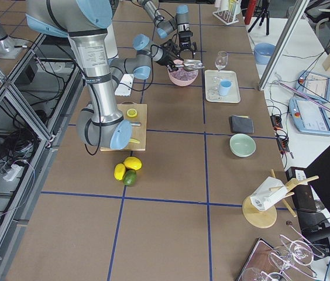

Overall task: Put ice in cup with scoop
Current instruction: 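Lift the filled scoop with the right gripper over the light-blue cup, then tilt the scoop with the right gripper to pour ice into the cup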

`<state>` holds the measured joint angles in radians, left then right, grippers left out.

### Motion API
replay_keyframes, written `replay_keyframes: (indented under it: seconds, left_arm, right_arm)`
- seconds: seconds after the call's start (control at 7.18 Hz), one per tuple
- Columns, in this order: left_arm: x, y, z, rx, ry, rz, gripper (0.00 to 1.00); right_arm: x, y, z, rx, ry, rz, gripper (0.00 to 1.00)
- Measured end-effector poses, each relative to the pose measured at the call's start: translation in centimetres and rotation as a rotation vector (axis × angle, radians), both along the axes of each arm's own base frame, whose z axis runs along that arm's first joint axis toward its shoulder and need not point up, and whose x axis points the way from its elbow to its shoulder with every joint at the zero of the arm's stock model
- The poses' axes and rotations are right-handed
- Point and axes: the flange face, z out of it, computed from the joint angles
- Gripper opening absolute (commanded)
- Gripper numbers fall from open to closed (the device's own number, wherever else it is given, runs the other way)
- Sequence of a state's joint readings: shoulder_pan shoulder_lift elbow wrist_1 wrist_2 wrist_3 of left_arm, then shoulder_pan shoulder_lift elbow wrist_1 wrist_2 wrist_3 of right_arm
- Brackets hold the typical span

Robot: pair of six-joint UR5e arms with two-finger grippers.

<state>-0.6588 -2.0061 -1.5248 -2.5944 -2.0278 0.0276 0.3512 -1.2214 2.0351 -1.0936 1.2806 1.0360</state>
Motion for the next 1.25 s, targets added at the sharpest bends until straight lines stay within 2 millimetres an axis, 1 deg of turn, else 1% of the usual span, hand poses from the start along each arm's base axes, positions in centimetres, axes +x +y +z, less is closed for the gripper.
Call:
replay_keyframes:
  seconds: [0.14,0.28,0.56,0.7,0.84,0.97,1.25]
  left_arm:
    - [-0.1,-0.1,0.0,-0.001,-0.001,-0.002,1.0]
    - [-0.2,-0.1,0.1,-0.001,-0.001,-0.003,1.0]
    - [-0.2,-0.2,0.1,-0.001,-0.001,-0.005,1.0]
    - [-0.3,-0.2,0.1,-0.001,-0.001,-0.005,1.0]
    - [-0.3,-0.2,0.1,0.0,-0.001,-0.005,1.0]
    - [-0.3,-0.2,0.1,-0.001,-0.001,-0.006,1.0]
    - [-0.3,-0.3,0.1,-0.001,-0.001,-0.007,1.0]
  right_arm:
    - [0.1,-1.2,0.3,-0.016,0.0,0.026,0.0]
    - [-0.1,-3.1,0.5,-0.034,0.005,0.054,0.0]
    - [-0.6,-8.4,0.9,-0.075,0.025,0.086,0.0]
    - [-0.8,-10.6,0.9,-0.096,0.036,0.087,0.0]
    - [-1.2,-12.3,1.0,-0.119,0.058,0.08,0.0]
    - [-1.4,-13.2,1.0,-0.147,0.088,0.057,0.0]
    - [-0.6,-13.3,0.1,-0.206,0.126,-0.011,0.0]
